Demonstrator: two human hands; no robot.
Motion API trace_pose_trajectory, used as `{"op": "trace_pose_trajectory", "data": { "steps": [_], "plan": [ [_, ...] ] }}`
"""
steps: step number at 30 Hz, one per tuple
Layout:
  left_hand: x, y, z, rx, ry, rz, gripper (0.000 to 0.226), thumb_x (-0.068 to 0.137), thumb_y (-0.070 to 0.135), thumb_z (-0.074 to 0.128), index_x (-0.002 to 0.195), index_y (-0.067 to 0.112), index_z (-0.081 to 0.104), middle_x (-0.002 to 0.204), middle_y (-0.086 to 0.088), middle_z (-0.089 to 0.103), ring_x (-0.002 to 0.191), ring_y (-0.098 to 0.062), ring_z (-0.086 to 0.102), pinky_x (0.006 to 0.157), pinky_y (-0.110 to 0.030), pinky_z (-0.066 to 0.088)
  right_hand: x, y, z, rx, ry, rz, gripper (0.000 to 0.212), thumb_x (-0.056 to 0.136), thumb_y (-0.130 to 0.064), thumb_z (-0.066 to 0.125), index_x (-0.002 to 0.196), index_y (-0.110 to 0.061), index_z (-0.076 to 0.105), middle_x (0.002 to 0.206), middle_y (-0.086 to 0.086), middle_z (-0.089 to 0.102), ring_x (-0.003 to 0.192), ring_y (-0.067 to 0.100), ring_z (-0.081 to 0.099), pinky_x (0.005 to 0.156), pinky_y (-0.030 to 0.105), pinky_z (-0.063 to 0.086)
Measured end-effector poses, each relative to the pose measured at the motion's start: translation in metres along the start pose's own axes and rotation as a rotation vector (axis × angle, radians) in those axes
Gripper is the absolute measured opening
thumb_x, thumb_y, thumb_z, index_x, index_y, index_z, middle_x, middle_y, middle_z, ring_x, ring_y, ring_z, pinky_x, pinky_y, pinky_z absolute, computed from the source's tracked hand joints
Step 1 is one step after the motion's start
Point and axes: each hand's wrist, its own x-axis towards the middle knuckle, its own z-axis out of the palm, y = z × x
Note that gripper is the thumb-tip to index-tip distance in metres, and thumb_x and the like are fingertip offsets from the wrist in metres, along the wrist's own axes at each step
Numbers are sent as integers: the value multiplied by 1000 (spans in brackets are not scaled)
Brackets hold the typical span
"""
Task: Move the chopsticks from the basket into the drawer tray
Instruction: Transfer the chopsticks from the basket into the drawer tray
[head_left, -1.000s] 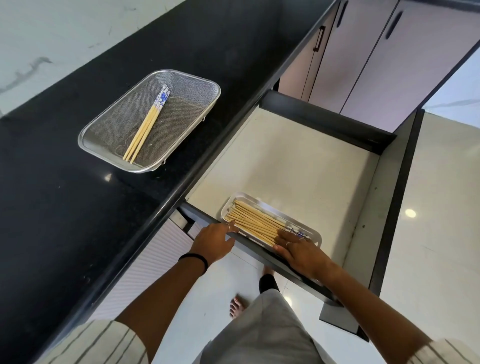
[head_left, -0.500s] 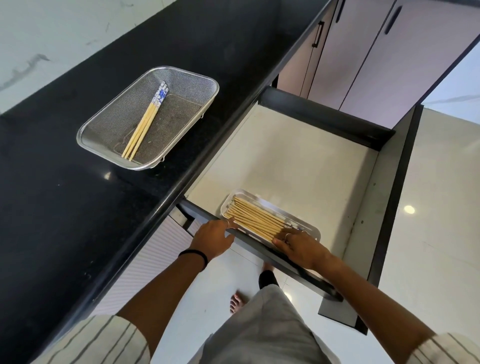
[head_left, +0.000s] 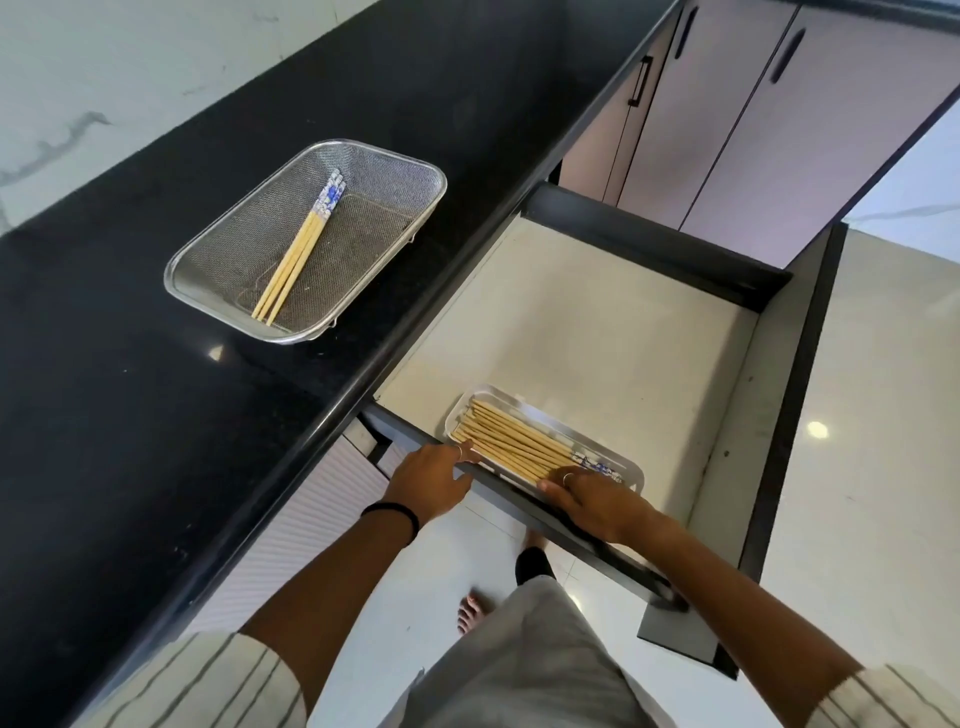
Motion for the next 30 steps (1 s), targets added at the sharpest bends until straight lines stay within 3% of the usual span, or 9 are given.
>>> {"op": "trace_pose_trajectory", "data": {
  "steps": [2, 6, 9, 12, 17, 20, 24, 30],
  "plan": [
    [2, -2, -2, -1, -15, -5, 39, 92, 22, 56, 131, 18, 56, 124, -11, 64, 109, -25, 61, 95, -36, 50, 4, -5, -7, 17, 1, -10, 60, 96, -58, 25, 110, -13, 62, 114, 8, 67, 103, 22, 61, 97, 40, 47],
    [8, -4, -6, -32, -39, -19, 33, 92, 22, 56, 124, 23, 61, 119, -10, 66, 106, -21, 62, 87, -22, 48, 13, -21, -33, 14, 45, -49, 61, 97, -57, 26, 106, -11, 65, 106, 15, 68, 88, 20, 62, 84, 32, 48],
    [10, -6, -8, -74, -55, -36, 28, 90, 22, 58, 117, 26, 66, 112, -6, 68, 100, -16, 62, 79, -16, 42, 21, -41, -59, 30, 105, -84, 63, 96, -58, 25, 91, -10, 65, 93, 15, 69, 86, 27, 65, 83, 41, 53],
    [14, -8, -9, -80, -81, -50, 26, 90, 23, 60, 114, 28, 67, 107, -1, 67, 104, -17, 63, 78, -14, 40, 28, -63, -86, 72, 206, -152, 54, 96, -56, 28, 77, -16, 60, 81, 6, 66, 82, 23, 66, 75, 36, 50],
    [21, -9, -14, -101, -121, -50, 27, 90, 25, 59, 117, 27, 66, 120, -6, 66, 109, -20, 61, 86, -17, 41, 51, -107, -128, 72, 321, -290, 59, 98, -49, 34, 94, 1, 64, 90, 16, 69, 82, 23, 65, 77, 34, 50],
    [21, -11, -13, -124, -128, -58, 28, 91, 25, 58, 119, 27, 64, 121, -7, 65, 107, -21, 61, 86, -20, 43, 65, -136, -147, 15, 360, -412, 46, 99, -40, 39, 102, -2, 64, 99, 14, 67, 84, 14, 58, 78, 29, 46],
    [21, -13, -12, -186, -134, -78, 30, 92, 25, 58, 121, 26, 63, 119, -7, 66, 100, -15, 59, 84, -17, 42, 81, -178, -170, -46, 373, -590, 32, 99, -26, 44, 108, -4, 66, 104, 14, 65, 95, 21, 60, 85, 30, 46],
    [20, -15, -10, -244, -123, -103, 33, 92, 25, 55, 124, 26, 61, 125, -6, 64, 114, -18, 60, 96, -22, 46, 118, -226, -188, -182, 415, -702, 27, 97, -23, 48, 111, -11, 68, 113, 4, 59, 103, 19, 58, 94, 37, 48]
  ]
}}
